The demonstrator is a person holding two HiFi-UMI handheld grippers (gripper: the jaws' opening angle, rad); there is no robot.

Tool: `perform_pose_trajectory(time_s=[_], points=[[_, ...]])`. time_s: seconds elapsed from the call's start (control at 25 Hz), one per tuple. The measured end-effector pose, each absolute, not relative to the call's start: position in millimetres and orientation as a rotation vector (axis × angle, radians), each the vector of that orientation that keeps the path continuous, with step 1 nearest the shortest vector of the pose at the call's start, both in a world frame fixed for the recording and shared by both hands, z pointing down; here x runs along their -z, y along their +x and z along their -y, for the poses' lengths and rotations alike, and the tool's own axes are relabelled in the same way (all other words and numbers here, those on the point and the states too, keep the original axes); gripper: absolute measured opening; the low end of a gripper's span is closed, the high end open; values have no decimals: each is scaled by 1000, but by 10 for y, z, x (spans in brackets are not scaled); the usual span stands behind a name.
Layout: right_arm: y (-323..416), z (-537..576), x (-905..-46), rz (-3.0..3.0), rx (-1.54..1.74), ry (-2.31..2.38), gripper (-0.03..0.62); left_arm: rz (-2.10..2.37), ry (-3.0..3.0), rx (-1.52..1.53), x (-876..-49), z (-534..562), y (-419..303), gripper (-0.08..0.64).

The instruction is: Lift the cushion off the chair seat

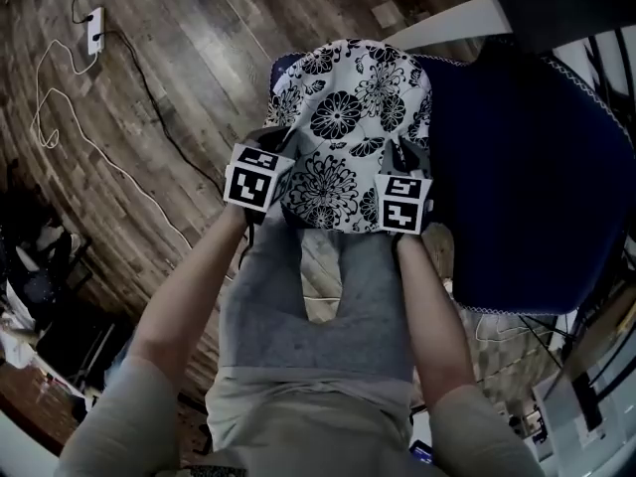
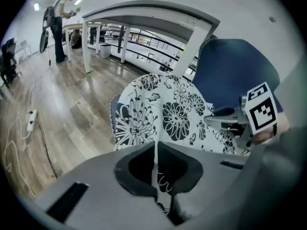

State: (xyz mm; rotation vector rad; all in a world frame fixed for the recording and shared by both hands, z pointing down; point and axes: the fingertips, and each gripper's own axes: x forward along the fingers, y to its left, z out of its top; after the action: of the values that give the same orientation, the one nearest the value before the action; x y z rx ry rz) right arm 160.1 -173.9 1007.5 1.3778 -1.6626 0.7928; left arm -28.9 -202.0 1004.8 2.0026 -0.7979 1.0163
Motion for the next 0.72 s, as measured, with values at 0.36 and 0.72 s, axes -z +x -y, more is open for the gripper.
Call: perform_pose_trajectory(time_s=[0.36,0.72], points=[[1516,1875,-8918,1794,-722,1453,29,827,2059,-860,-9073,2062,-275,6],[1518,2311,-6872,1996,-517,1569,29,912,2216,-658,-7170,2577,-376,6]])
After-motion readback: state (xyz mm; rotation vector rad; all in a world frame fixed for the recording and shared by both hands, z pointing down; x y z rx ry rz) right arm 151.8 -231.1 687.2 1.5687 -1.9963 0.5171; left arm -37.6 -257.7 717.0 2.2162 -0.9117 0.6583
